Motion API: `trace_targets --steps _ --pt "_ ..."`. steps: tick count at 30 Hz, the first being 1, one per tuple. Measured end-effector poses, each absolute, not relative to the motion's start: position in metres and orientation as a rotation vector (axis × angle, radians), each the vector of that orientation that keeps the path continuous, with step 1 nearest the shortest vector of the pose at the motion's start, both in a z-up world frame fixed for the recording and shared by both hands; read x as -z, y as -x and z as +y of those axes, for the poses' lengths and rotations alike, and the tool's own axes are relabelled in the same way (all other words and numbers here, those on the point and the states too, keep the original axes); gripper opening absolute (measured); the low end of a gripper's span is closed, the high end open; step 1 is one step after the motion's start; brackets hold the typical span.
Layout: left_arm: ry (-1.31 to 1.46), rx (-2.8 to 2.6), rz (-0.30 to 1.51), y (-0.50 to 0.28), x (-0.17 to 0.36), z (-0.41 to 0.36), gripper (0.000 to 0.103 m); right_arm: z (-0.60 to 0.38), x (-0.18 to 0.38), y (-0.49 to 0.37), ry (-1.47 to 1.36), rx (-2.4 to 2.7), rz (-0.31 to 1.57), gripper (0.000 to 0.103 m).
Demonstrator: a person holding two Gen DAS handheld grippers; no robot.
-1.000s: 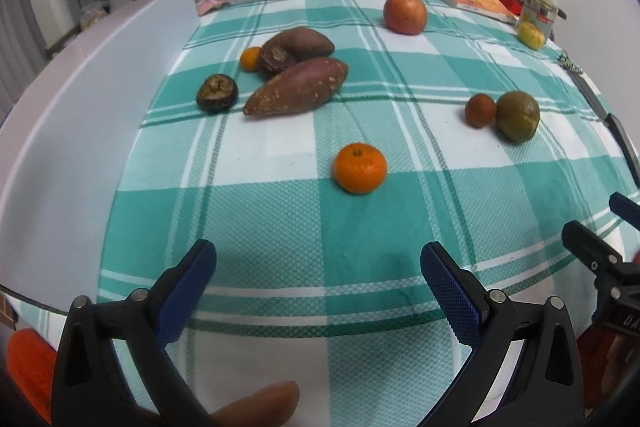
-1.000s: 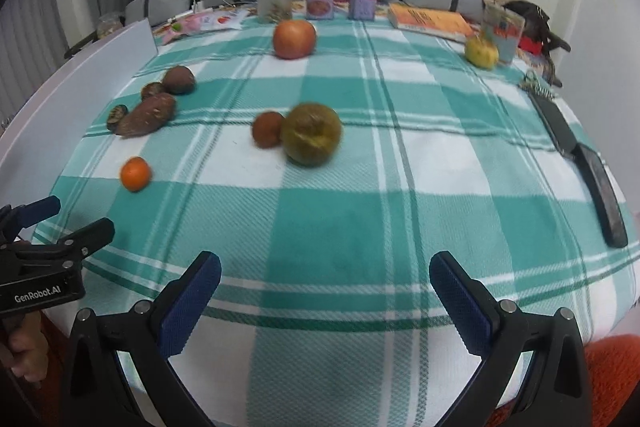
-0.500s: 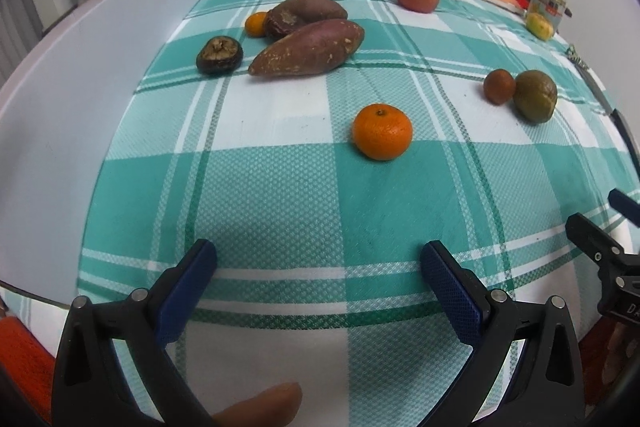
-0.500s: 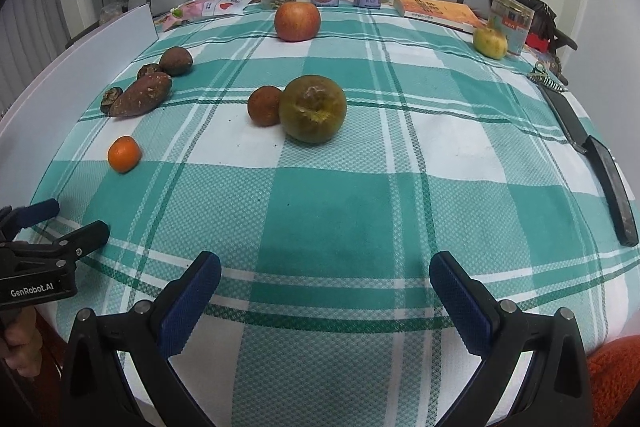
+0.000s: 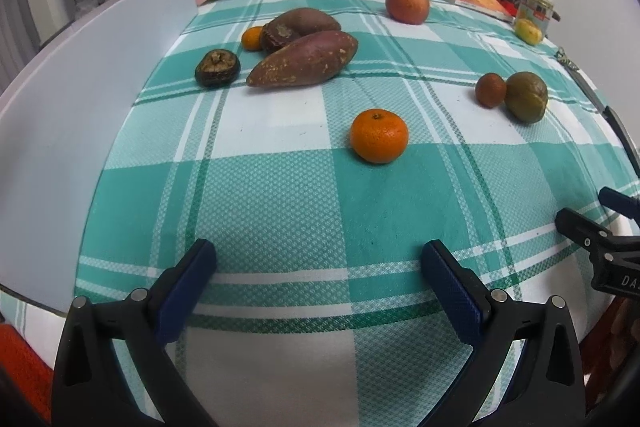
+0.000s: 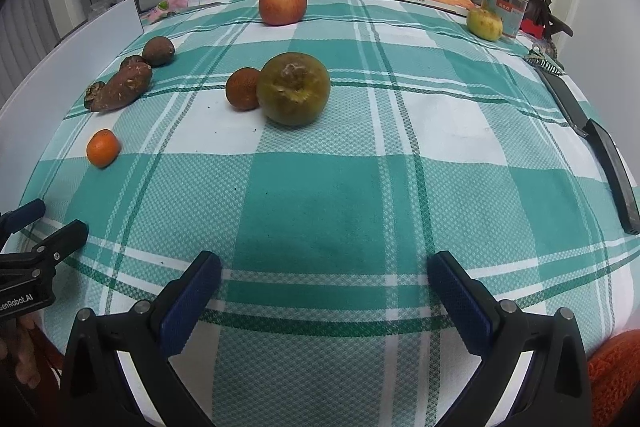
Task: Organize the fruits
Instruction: 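Lower the left tool over the sweet potato and close on it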
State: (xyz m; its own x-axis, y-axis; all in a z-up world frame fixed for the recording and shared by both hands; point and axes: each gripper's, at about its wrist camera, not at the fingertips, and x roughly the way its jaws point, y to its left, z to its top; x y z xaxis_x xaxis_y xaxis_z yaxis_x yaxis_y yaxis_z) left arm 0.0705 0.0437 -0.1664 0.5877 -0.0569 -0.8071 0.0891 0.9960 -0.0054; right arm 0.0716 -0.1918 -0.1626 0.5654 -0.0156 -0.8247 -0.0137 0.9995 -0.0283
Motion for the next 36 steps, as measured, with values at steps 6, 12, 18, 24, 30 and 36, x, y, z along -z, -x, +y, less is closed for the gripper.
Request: trace_targets --steps 6,12,18,24,30,36 --pt "-0.060 0.123 0.975 -0.078 0.165 0.044 0.103 -0.192 0.163 -0.071 0.027 0.002 0.971 0.103" --pt "0.056 0.233 0.954 -0.114 0.123 0.069 0.102 -0.193 0.163 -0.069 0.028 -0.005 0.977 0.103" --pt "-0.076 0.383 0.977 -0.174 0.092 0.061 0.102 -0.199 0.148 -0.067 -0.026 -0.048 0.960 0.103" --pt "-0.251 0.383 1.006 -0.207 0.104 0.046 0.102 -0.203 0.126 -0.061 -0.009 -0.033 0.866 0.103" --pt "-0.298 0.356 1.053 -0.226 0.130 0.036 0.100 -0.200 0.133 -0.065 -0.026 -0.056 0.905 0.103" --pt "-0.315 0.359 1.137 -0.232 0.147 0.028 0.052 -0.201 0.128 -0.061 -0.029 -0.061 0.880 0.103"
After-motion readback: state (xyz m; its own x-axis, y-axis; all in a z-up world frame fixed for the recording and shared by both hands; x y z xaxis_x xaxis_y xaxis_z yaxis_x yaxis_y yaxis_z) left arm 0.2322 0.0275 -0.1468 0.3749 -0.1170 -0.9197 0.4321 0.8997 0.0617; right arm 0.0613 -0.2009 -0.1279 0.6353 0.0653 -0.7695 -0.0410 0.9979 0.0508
